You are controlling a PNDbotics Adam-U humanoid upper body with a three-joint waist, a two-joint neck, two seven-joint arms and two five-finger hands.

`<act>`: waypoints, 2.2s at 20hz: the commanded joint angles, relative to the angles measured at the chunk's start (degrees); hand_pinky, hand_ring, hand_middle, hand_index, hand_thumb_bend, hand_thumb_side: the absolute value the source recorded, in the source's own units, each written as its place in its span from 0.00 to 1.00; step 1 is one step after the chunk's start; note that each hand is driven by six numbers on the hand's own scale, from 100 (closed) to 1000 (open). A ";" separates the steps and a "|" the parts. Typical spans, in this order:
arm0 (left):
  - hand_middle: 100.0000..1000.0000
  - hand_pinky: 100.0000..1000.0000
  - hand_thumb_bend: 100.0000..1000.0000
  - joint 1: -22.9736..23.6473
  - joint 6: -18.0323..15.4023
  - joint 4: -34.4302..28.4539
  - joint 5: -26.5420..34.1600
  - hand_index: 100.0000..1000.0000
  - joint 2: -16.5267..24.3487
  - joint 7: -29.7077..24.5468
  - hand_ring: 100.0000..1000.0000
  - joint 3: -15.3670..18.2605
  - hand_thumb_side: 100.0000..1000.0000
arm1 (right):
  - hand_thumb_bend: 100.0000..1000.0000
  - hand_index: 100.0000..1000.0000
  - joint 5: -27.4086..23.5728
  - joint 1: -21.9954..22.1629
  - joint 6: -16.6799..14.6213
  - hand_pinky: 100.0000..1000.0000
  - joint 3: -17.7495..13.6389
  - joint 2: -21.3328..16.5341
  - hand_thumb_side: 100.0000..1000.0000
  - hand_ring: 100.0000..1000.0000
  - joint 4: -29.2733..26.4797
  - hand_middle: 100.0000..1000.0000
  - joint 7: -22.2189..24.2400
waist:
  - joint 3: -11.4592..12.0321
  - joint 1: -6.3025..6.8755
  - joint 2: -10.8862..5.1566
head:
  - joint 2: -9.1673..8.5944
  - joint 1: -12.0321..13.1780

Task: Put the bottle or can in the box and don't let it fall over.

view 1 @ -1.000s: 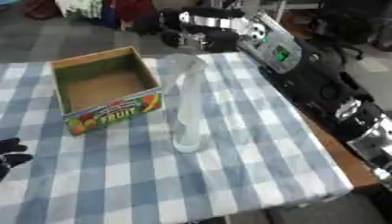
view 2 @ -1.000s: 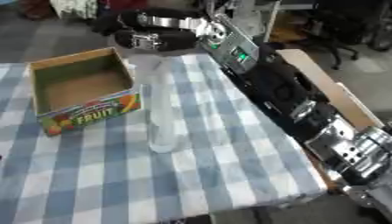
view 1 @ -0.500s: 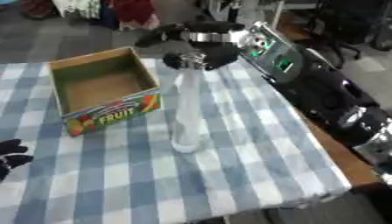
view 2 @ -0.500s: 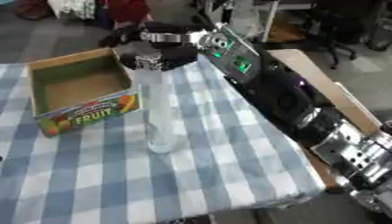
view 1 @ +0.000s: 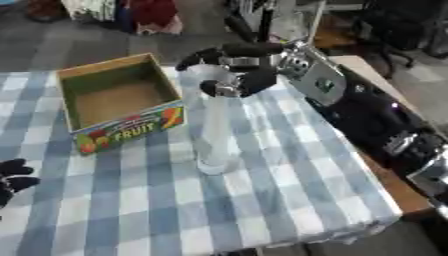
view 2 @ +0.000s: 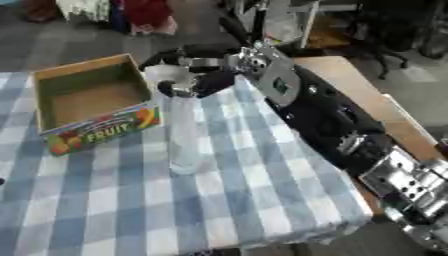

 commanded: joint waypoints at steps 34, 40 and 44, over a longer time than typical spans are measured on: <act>0.57 0.78 0.10 -0.65 0.08 -0.51 -0.09 0.72 1.03 -0.81 0.57 -0.23 1.00 | 0.00 0.14 3.65 -5.81 -18.22 0.23 -2.62 2.47 0.02 0.25 2.49 0.14 17.98 | 0.75 -0.02 -0.67 | -0.20 -0.96; 0.57 0.78 0.10 -0.58 0.07 -0.51 -0.07 0.72 1.04 -0.94 0.57 -0.28 1.00 | 0.00 0.12 6.28 -7.69 -18.22 0.20 -4.44 1.96 0.02 0.21 2.62 0.11 17.98 | 0.67 0.00 -0.70 | -0.27 -1.36; 0.57 0.78 0.10 -0.60 0.04 -0.52 -0.06 0.72 1.03 -1.03 0.57 -0.33 1.00 | 0.00 0.12 6.00 -10.36 -18.22 0.20 -7.18 1.55 0.01 0.21 4.21 0.11 17.98 | 0.71 -0.02 -0.71 | -0.42 -1.77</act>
